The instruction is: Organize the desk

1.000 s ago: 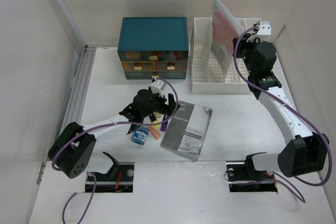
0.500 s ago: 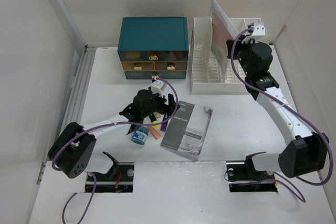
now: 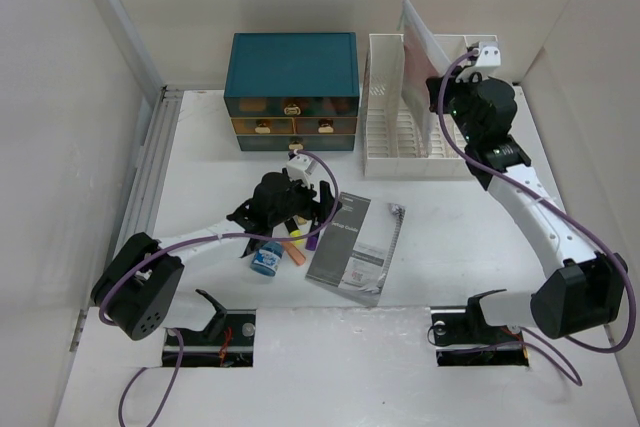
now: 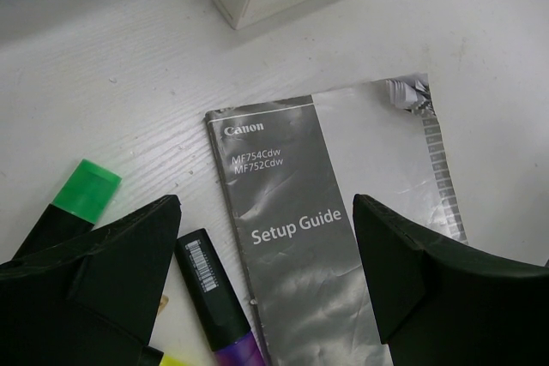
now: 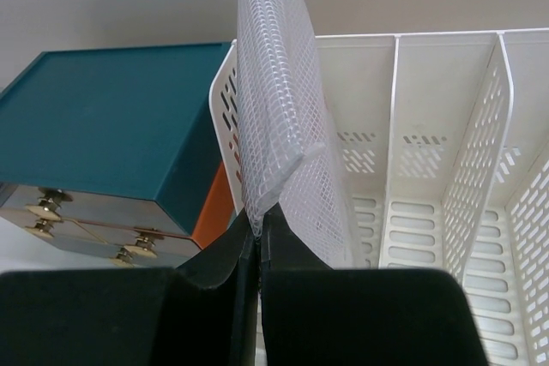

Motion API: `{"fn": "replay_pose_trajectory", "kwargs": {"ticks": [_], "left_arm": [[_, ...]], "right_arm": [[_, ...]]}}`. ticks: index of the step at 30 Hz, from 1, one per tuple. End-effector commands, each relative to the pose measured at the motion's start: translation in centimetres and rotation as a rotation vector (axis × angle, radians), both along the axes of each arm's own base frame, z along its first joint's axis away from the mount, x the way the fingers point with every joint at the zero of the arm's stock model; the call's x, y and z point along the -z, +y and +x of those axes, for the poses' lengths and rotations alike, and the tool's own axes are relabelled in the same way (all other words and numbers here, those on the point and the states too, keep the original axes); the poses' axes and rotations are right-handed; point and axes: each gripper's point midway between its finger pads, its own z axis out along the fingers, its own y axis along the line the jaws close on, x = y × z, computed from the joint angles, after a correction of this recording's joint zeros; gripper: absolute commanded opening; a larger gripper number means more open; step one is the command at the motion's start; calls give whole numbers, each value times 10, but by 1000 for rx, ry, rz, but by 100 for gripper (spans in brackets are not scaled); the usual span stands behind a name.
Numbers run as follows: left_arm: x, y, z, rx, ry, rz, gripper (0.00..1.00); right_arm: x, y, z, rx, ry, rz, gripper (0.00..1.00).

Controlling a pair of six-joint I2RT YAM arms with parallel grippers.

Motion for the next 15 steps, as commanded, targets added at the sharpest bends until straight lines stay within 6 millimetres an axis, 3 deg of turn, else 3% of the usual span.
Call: {"fn": "replay_pose_trajectory", "kwargs": {"ticks": [1, 15], "left_arm": [[-16, -2, 3, 2, -43, -42, 79], [-18, -2, 4, 2, -50, -48, 79]], "right_arm": [[-42, 11, -5, -44, -90, 49, 0], [-48, 17, 9, -55, -83, 56, 0]]}}
